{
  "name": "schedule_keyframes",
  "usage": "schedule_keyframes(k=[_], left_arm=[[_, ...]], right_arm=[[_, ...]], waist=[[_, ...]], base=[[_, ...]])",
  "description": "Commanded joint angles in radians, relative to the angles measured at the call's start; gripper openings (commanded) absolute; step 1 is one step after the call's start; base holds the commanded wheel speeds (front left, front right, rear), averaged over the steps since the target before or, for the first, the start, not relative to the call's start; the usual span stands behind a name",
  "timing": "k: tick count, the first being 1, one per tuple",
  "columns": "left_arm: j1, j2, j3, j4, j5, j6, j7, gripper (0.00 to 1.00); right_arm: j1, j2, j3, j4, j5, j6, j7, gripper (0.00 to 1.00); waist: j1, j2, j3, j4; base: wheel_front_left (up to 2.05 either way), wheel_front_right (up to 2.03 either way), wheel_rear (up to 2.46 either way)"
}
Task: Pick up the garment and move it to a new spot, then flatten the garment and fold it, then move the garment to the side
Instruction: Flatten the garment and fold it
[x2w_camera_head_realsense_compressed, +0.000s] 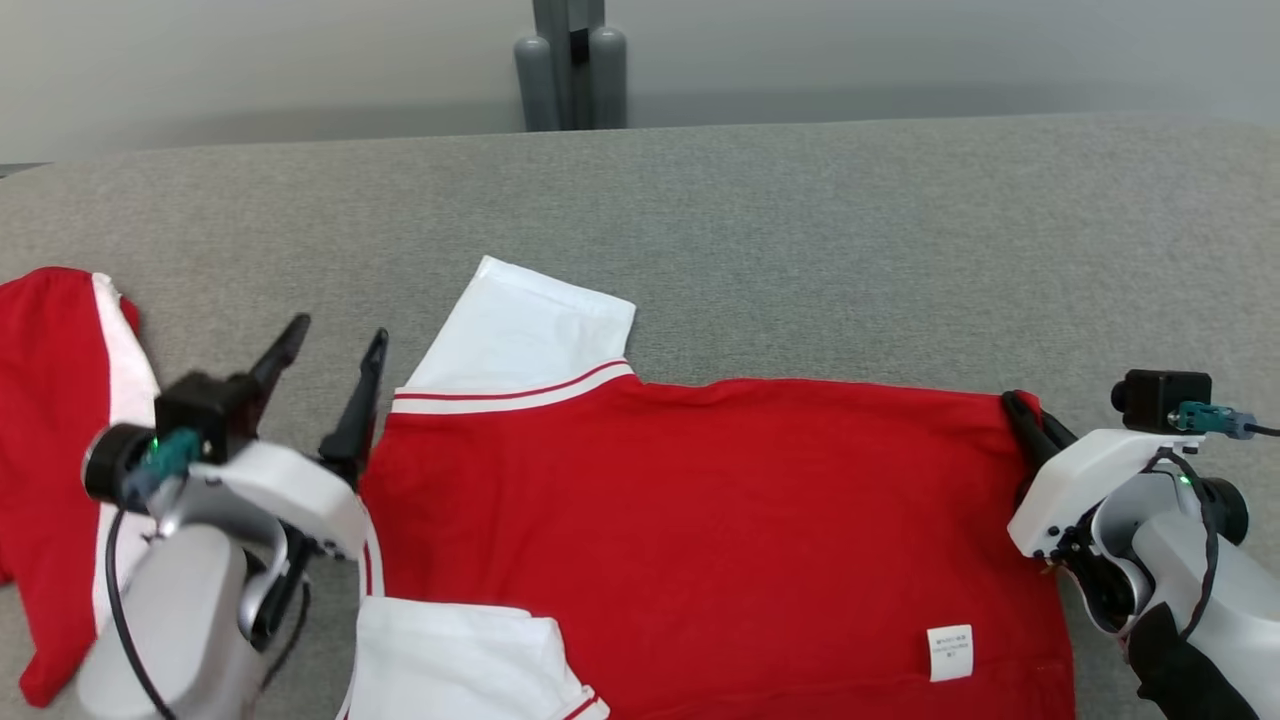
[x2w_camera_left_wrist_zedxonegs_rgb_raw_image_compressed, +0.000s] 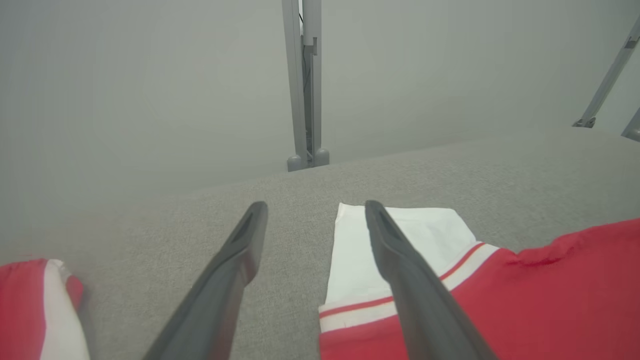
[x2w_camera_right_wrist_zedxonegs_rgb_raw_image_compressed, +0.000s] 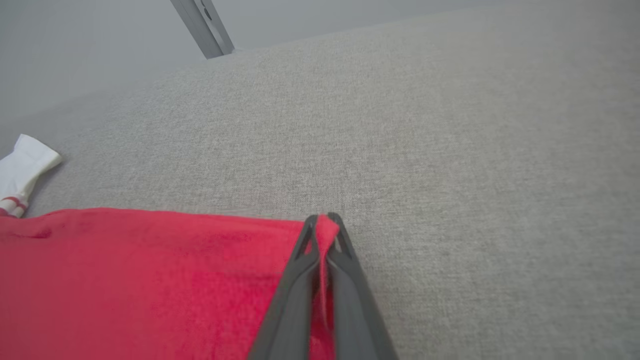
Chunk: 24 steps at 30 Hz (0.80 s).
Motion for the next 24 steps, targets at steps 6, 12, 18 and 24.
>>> schedule_keyframes(k=[6, 12, 18, 24], left_arm=[[-0.178, 0.107, -0.168, 0.068, -0.195, -0.001, 0.166, 1.00], [-0.330, 0.219, -0.315, 0.089, -0.392, -0.001, 0.331, 1.00], [-0.465, 0.284, -0.455, 0.125, -0.494, -0.001, 0.417, 1.00], [-0.553, 0.304, -0.564, 0.153, -0.570, -0.001, 0.465, 1.00]], right_arm=[[-0.045, 0.010, 0.058, -0.020, 0.022, 0.000, -0.013, 0.00], [-0.112, 0.035, 0.111, -0.009, 0.029, 0.000, -0.018, 0.00], [-0.173, 0.061, 0.159, 0.003, 0.047, 0.000, -0.023, 0.00], [-0.203, 0.080, 0.193, 0.011, 0.068, 0.000, -0.031, 0.00]], waist=[[0.0000, 0.0000, 0.045, -0.060], [0.0000, 0.0000, 0.109, -0.112], [0.0000, 0.0000, 0.168, -0.151], [0.0000, 0.0000, 0.201, -0.175]], base=[[0.00, 0.00, 0.00], [0.00, 0.00, 0.00], [0.00, 0.00, 0.00], [0.00, 0.00, 0.00]])
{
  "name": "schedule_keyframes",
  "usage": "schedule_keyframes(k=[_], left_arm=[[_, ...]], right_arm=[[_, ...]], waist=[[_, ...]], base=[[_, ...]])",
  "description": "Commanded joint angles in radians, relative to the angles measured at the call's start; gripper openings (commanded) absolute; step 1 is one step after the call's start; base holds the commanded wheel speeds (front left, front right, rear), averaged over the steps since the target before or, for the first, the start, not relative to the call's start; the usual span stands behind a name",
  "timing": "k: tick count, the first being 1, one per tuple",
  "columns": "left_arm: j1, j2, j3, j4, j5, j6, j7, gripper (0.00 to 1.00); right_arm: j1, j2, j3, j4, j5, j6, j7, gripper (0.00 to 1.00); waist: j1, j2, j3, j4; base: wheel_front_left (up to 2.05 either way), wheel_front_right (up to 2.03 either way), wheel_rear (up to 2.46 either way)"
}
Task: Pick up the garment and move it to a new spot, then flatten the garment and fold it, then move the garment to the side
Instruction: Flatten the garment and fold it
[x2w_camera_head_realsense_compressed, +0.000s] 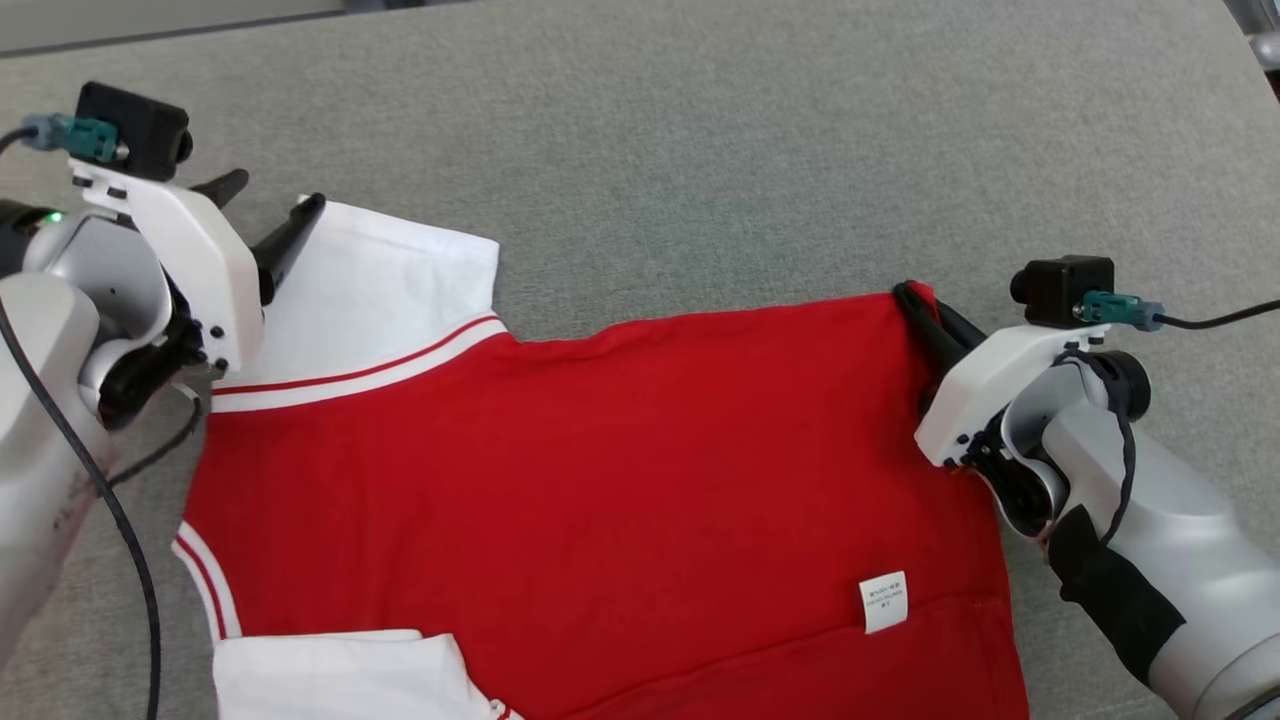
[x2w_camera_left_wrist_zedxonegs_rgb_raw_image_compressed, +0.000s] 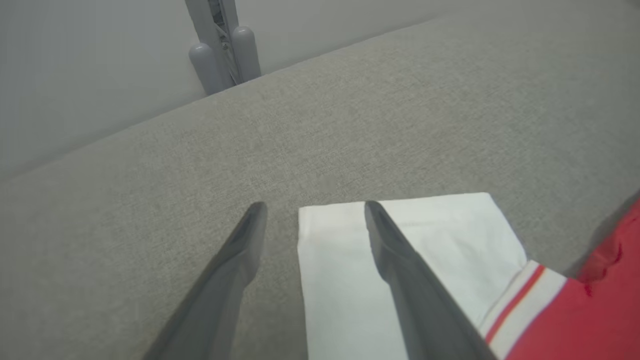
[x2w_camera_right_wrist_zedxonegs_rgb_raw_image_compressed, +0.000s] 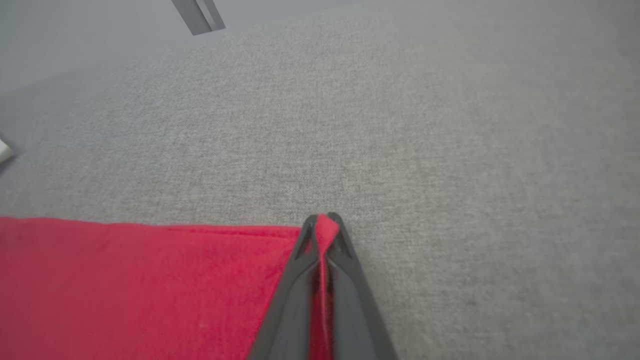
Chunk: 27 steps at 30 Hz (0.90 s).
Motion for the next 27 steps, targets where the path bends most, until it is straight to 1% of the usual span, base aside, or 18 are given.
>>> schedule_keyframes(k=[1, 11, 20, 24, 25, 26, 27], left_arm=[[-0.025, 0.010, -0.010, 0.010, -0.007, -0.001, 0.002, 1.00], [-0.138, 0.006, -0.172, 0.121, -0.074, -0.001, 0.054, 1.00], [-0.199, -0.012, -0.271, 0.185, -0.136, -0.001, 0.075, 1.00], [-0.211, -0.014, -0.306, 0.208, -0.167, -0.001, 0.101, 1.00], [-0.213, -0.013, -0.319, 0.211, -0.173, -0.001, 0.116, 0.96], [-0.214, -0.011, -0.331, 0.213, -0.179, -0.001, 0.122, 0.48], [-0.217, -0.009, -0.339, 0.214, -0.185, -0.001, 0.124, 0.13]], right_arm=[[-0.005, 0.000, 0.006, 0.007, 0.006, 0.000, -0.003, 0.00], [-0.019, 0.013, 0.071, 0.016, 0.056, 0.000, -0.014, 0.00], [-0.034, 0.017, 0.118, 0.017, 0.095, -0.001, -0.024, 0.00], [-0.045, 0.019, 0.136, 0.017, 0.108, -0.001, -0.025, 0.00], [-0.047, 0.020, 0.140, 0.016, 0.114, -0.001, -0.026, 0.00], [-0.049, 0.020, 0.144, 0.017, 0.119, -0.001, -0.027, 0.00], [-0.051, 0.020, 0.147, 0.018, 0.120, -0.002, -0.028, 0.00]], waist=[[0.0000, 0.0000, 0.014, -0.012], [0.0000, 0.0000, 0.042, -0.031], [0.0000, 0.0000, 0.064, -0.037], [0.0000, 0.0000, 0.075, -0.039], [0.0000, 0.0000, 0.077, -0.040], [0.0000, 0.0000, 0.079, -0.040], [0.0000, 0.0000, 0.080, -0.039]], base=[[0.00, 0.00, 0.00], [0.00, 0.00, 0.00], [0.00, 0.00, 0.00], [0.00, 0.00, 0.00], [0.00, 0.00, 0.00], [0.00, 0.00, 0.00], [0.00, 0.00, 0.00]])
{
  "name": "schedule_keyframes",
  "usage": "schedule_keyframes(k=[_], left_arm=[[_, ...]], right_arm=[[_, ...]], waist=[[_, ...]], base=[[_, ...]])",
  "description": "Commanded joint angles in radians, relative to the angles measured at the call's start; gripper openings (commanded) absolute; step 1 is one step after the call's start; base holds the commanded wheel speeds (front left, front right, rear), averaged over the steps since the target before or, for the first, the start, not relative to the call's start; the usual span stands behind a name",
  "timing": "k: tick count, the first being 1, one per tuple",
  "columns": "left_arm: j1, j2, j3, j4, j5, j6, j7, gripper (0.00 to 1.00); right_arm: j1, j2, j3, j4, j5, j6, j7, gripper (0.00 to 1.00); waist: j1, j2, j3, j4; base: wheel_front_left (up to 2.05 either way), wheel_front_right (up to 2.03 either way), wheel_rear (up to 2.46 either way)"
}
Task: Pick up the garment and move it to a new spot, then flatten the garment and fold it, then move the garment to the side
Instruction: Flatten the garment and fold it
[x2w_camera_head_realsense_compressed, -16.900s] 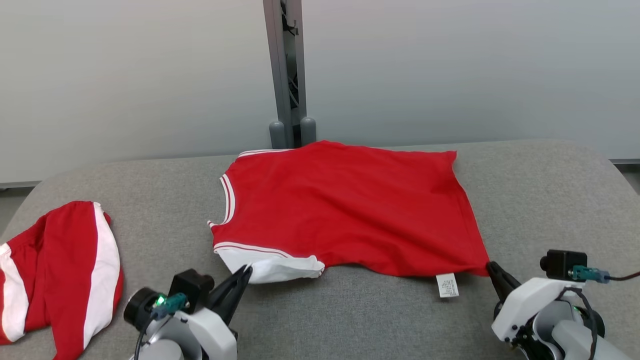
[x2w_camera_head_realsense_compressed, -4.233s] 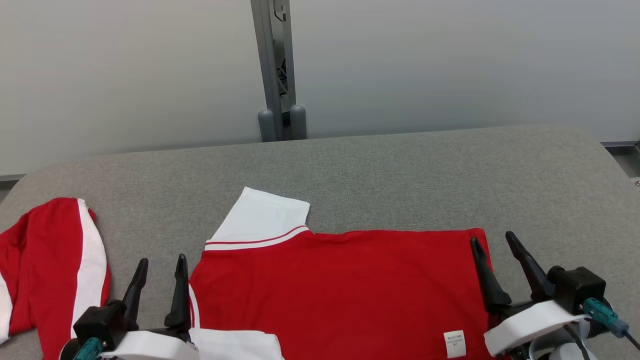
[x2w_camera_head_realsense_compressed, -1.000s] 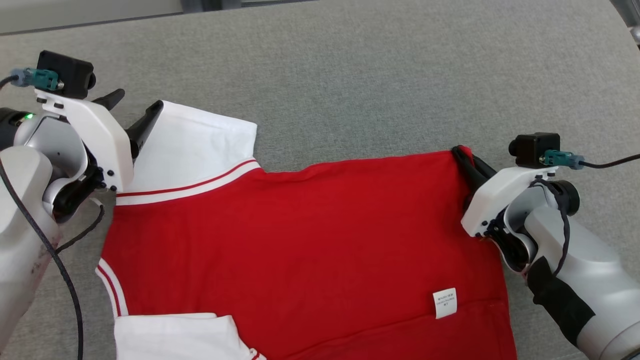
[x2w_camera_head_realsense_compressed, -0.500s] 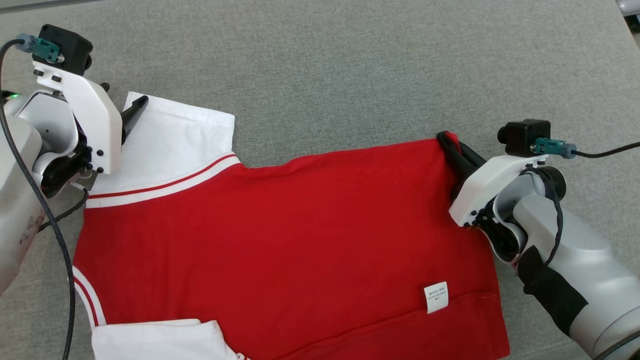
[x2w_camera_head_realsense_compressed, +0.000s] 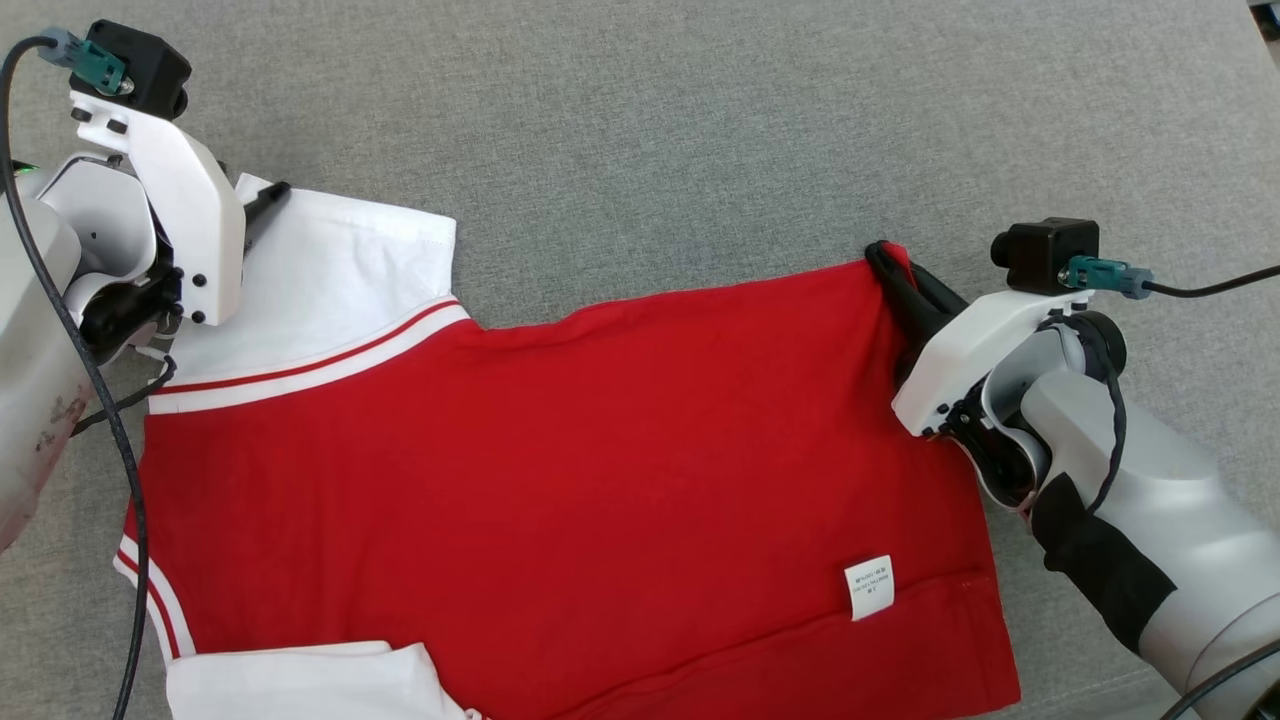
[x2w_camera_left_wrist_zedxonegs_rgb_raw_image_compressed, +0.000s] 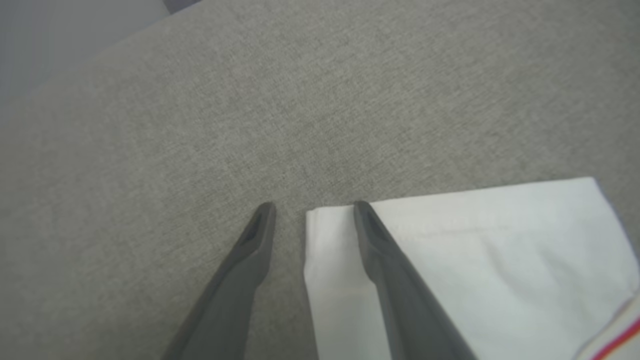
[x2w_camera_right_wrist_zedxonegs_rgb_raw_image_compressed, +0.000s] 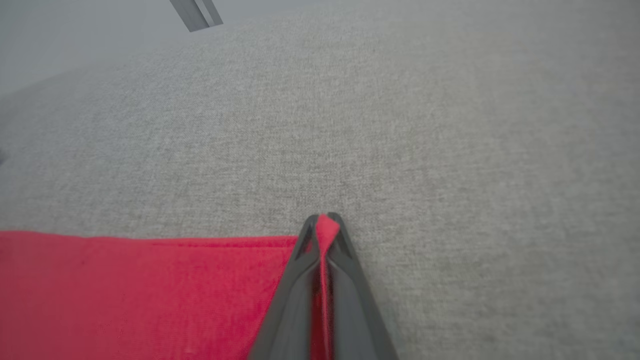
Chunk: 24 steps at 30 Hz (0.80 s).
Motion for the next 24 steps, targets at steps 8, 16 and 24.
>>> schedule_keyframes(k=[8, 16, 24], left_arm=[[-0.013, 0.014, -0.064, -0.009, -0.070, -0.001, -0.003, 0.00], [-0.012, 0.008, -0.091, -0.041, -0.124, -0.001, -0.089, 0.00], [0.021, 0.007, -0.125, -0.100, -0.158, -0.001, -0.163, 0.00]], right_arm=[[0.013, 0.004, 0.042, 0.025, 0.032, -0.003, 0.011, 0.00], [0.029, -0.010, 0.059, 0.036, 0.057, -0.002, 0.008, 0.00], [0.068, -0.055, 0.072, 0.050, 0.083, -0.002, 0.005, 0.00]], waist=[[0.0000, -0.0001, -0.001, 0.013], [0.0000, -0.0001, -0.039, 0.042], [0.0000, -0.0001, -0.117, 0.087]], base=[[0.00, 0.00, 0.00], [0.00, 0.00, 0.00], [0.00, 0.00, 0.00]])
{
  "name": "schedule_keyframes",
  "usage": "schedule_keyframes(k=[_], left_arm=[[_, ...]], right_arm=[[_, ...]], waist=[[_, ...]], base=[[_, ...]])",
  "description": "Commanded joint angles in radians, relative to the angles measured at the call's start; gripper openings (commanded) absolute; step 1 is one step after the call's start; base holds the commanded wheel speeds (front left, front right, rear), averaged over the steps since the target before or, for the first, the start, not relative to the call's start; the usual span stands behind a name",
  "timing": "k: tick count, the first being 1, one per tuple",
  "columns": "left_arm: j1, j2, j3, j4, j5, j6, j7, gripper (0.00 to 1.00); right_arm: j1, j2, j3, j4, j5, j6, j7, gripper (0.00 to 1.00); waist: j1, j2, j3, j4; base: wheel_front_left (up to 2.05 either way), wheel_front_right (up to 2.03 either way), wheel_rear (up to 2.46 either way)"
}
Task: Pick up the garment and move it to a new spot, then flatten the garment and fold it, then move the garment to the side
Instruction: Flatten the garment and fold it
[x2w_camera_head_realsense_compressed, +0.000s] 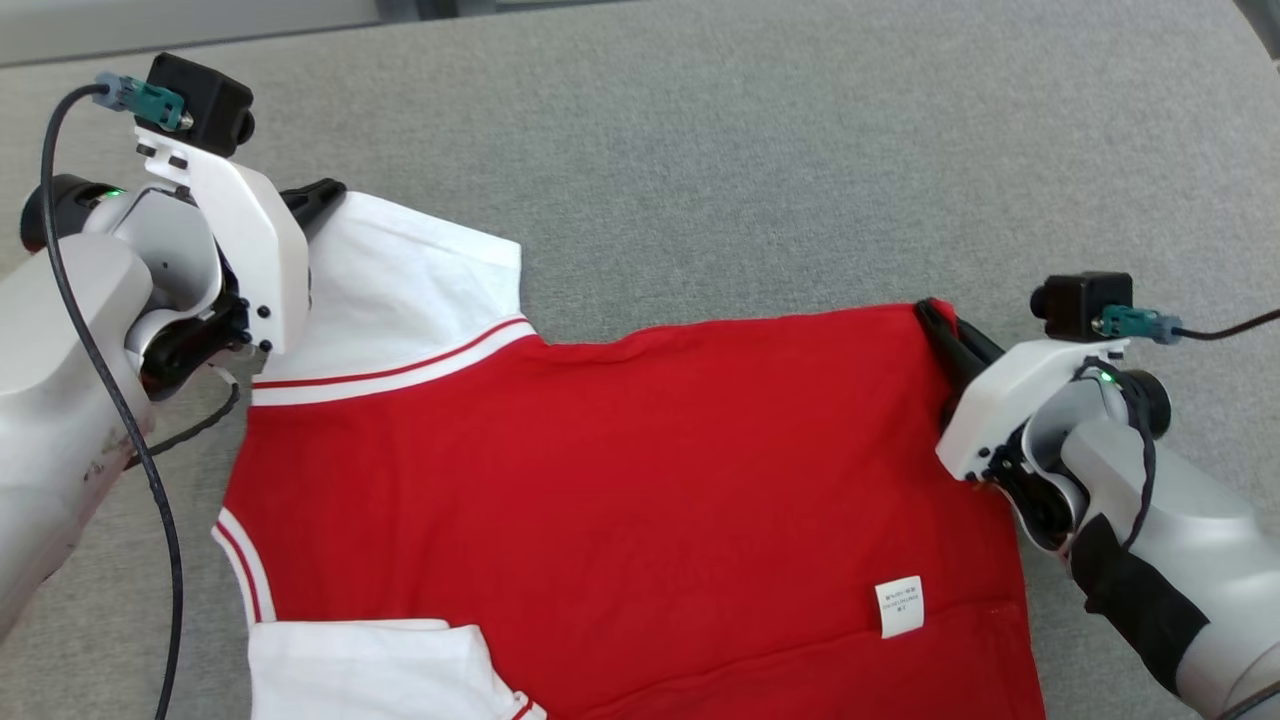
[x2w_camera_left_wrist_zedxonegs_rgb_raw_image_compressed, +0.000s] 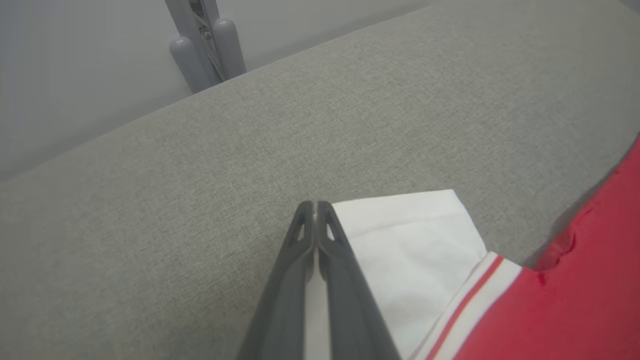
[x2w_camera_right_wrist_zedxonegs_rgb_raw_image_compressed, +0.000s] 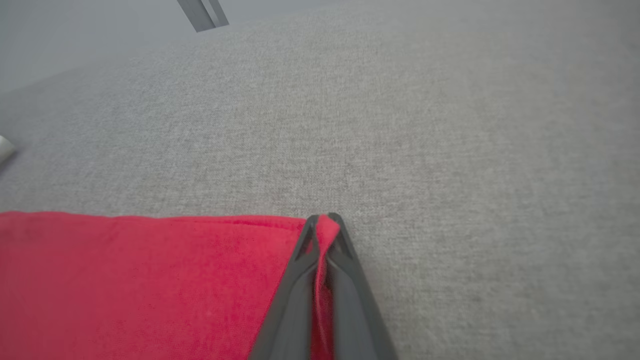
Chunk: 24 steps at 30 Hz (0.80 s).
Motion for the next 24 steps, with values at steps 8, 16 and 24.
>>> schedule_keyframes(k=[8, 16, 24], left_arm=[[0.048, 0.021, -0.021, -0.077, -0.027, -0.001, -0.052, 0.00], [0.112, 0.048, -0.030, -0.160, -0.039, -0.001, -0.072, 0.00], [0.193, 0.083, -0.032, -0.254, -0.042, -0.001, -0.080, 0.00]], right_arm=[[0.064, -0.041, 0.021, 0.014, 0.032, 0.000, 0.004, 0.00], [0.113, -0.071, 0.043, 0.012, 0.063, 0.000, 0.009, 0.00], [0.168, -0.097, 0.068, 0.000, 0.091, 0.000, 0.017, 0.00]], waist=[[0.0000, 0.0000, -0.095, 0.061], [0.0000, 0.0000, -0.180, 0.091], [0.0000, 0.0000, -0.249, 0.113]], base=[[0.00, 0.00, 0.00], [0.00, 0.00, 0.00], [0.00, 0.00, 0.00]])
